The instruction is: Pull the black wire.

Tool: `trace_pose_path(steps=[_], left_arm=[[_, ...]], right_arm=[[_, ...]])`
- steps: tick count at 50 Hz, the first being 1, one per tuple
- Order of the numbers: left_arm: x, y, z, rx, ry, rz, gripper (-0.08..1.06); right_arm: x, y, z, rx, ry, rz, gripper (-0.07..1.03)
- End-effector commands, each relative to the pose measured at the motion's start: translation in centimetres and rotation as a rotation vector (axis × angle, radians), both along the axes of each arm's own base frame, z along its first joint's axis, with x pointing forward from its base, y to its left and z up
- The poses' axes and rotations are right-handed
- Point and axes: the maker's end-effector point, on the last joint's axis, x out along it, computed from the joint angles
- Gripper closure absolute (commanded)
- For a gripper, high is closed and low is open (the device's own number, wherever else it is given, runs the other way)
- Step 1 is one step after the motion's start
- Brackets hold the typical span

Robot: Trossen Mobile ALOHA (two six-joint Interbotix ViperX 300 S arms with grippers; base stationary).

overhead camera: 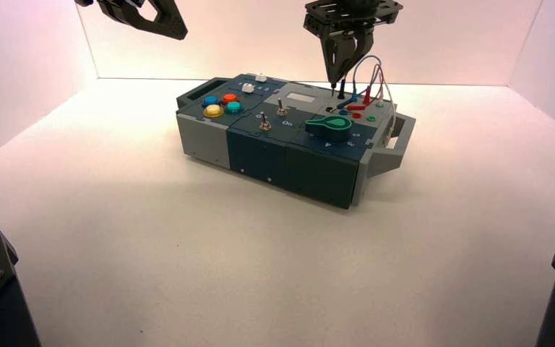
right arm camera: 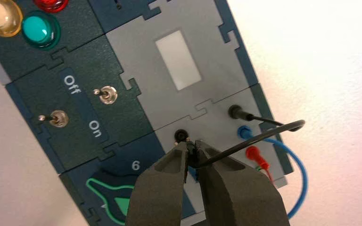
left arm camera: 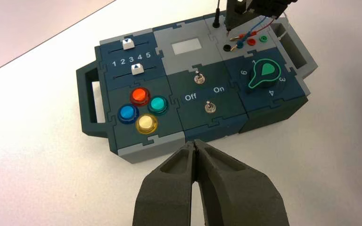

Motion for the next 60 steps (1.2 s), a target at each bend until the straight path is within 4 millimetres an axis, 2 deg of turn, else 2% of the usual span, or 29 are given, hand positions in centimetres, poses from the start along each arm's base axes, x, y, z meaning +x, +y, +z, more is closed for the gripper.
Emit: trace_pose_path(steps=[1,10,17,21,23,24,25,28,47,60], left_arm=[[0.6,-0.4,1.3,-0.016,-0.035,-0.003,1.01],[0.6,-0.4,1.3,-0.015,-0.034,-0.003,1.01],[0.5,-0.3,1.2,-0.014,-0.032,-0.003,1.01],[0.5,-0.3,1.2,-0.014,-0.034,-0.004,1.01],[0.5,-0.3,1.2,-0.015,-0.034,-0.003,1.01],[0.5,-0.3,1.2,-0.015,-0.034,-0.003,1.01],[0.5,-0.3,1.2,-0.015,-0.034,-0.002,1.01],[0.4,-0.3,1.1,-0.013,-0.033,-0.004,1.01],[0.5,0.0,0.9,-0.012,-0.032,0.008,1.01],[1.4,1.1,0.8,-0.013,-0.062,0.063,1.01]], right_arm=[[0.2,0.8,2.3,0.054,-0.03,-0.015,0.99],[-0.7,1.5,2.8,0.088,-0.012,-0.023,0.95],[-1.1,2.0,3.3,0.095,-0.021,-0.009,0.82],[-1.3,2.0,3.6,0.099,-0.025,-0.008,0.71],[-1.4,2.0,3.8,0.101,-0.029,-0.007,0.6],[-1.4,2.0,3.8,0.101,-0.029,-0.007,0.6],[-1.6,1.9,3.9,0.102,-0.028,-0.006,0.52],[-1.9,1.8,4.1,0.104,-0.027,-0.006,0.43],[-4.0,0.5,5.9,0.105,-0.051,0.003,0.42],[-4.1,-0.6,6.3,0.075,-0.11,0.028,0.42]])
